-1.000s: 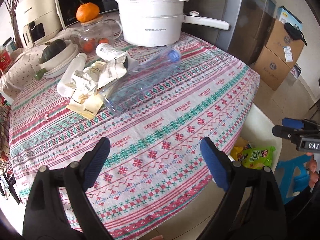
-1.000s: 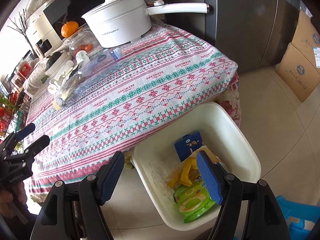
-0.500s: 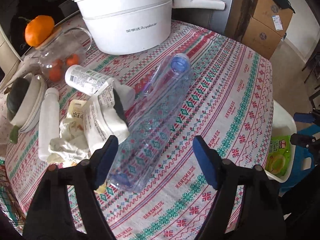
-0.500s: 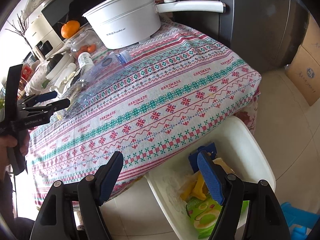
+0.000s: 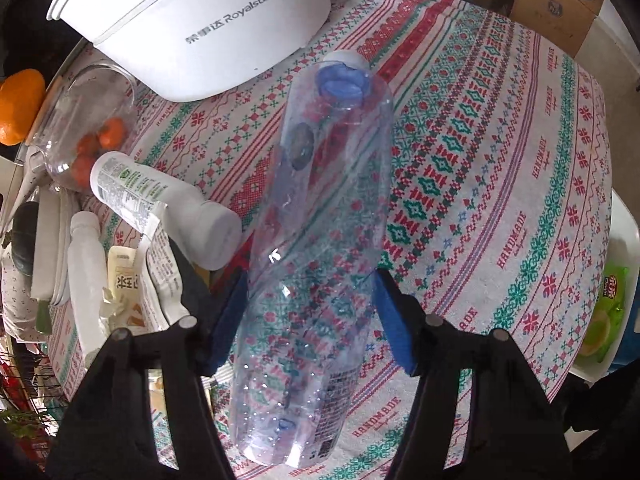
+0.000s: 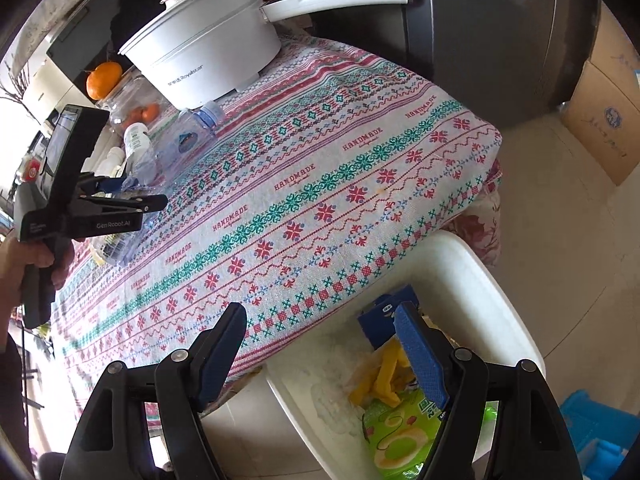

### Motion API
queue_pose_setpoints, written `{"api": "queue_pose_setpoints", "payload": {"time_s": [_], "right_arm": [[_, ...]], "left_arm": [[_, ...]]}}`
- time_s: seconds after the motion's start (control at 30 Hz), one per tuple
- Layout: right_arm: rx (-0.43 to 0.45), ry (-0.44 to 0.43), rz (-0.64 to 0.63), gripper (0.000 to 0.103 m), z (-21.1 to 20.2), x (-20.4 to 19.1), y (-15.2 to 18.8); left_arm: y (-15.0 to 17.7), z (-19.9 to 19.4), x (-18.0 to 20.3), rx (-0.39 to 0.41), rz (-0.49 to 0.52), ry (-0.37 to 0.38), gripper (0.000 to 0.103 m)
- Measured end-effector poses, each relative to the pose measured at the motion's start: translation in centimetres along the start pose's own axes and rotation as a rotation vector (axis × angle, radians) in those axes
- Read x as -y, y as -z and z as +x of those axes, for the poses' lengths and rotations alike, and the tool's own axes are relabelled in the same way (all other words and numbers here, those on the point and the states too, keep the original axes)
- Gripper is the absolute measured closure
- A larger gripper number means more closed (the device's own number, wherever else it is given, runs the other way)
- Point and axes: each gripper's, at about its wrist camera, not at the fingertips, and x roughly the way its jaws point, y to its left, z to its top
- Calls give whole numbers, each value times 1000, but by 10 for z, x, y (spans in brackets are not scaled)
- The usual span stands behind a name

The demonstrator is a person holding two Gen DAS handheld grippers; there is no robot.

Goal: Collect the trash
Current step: 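Grasp the white paper sachet with the right tool while the left holds the bottle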

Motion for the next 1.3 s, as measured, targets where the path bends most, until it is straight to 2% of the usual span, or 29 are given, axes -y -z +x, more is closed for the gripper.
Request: {"api": "queue_pose_setpoints", "payload": {"time_s": [0.1,0.23,0.47,0.57,0.7,0.77,0.9,1.07,1.3], "right_arm": [[5,-1,-6,25,-4,-1,3],[13,-15,-3,25,-8,-3,7],[28,-43,-36,25,-13,-22,13],[14,-46,-71,25,-7,-39,14],[2,-61,-110,25,2,-71,5],[1,-80,-141,25,6,-94,-3],[3,-116,-202,25,22,-146,-29],[1,-181,-286,25,66,-209,-56],[-32,-216,-227,28,134,-233,-83]], "left_arm": [[15,-12,3,36,-51,40,41],[43,-38,5,125,-105,64,43],[114,-94,-24,225,-353,177,44],[150,-118,-33,273,-424,156,44],[186,-135,-64,334,-534,122,44],[193,-137,-80,353,-583,126,44],[204,-134,-101,364,-615,86,43],[217,-130,-120,358,-671,97,43],[220,-126,-123,346,-672,109,43]]}}
